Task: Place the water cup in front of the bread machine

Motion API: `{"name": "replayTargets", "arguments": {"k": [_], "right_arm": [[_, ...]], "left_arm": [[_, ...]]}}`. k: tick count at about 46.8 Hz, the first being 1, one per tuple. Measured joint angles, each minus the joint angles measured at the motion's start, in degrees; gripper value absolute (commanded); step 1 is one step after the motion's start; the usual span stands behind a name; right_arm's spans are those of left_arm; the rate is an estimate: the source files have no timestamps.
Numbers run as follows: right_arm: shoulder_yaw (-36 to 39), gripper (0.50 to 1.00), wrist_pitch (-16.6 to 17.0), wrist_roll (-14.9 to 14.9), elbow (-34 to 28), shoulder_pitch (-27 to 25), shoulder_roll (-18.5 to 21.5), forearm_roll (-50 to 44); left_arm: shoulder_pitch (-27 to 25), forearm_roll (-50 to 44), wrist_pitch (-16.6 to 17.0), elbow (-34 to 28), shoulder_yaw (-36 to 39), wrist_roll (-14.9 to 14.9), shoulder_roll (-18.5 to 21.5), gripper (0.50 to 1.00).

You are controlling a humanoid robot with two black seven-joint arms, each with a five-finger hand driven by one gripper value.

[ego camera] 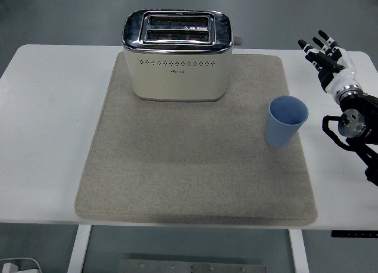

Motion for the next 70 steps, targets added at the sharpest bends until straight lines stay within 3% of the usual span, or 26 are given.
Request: {"name": "replayTargets", "arguments": {"k": [43,56,70], "right_arm": [[0.00,0.919,-1.95,0.25,-0.58,-1.54,-0.28,-0.23],[0.07,0.919,-5.11,0.15,-0.77,-1.43,-0.40,-0.03],[0.15,0.921,-4.50,0.21,-0.53,-0.89,-2.51,-0.16]], "left_arm": [[0.10,-0.06,0.01,0.02,-0.02,-0.09,0.00,1.000],[0.09,-0.09,0.01,0.02,-0.02,-0.08,0.00,1.000],[0.09,-0.09,0.01,0.02,-0.02,-0.09,0.00,1.000]]}}
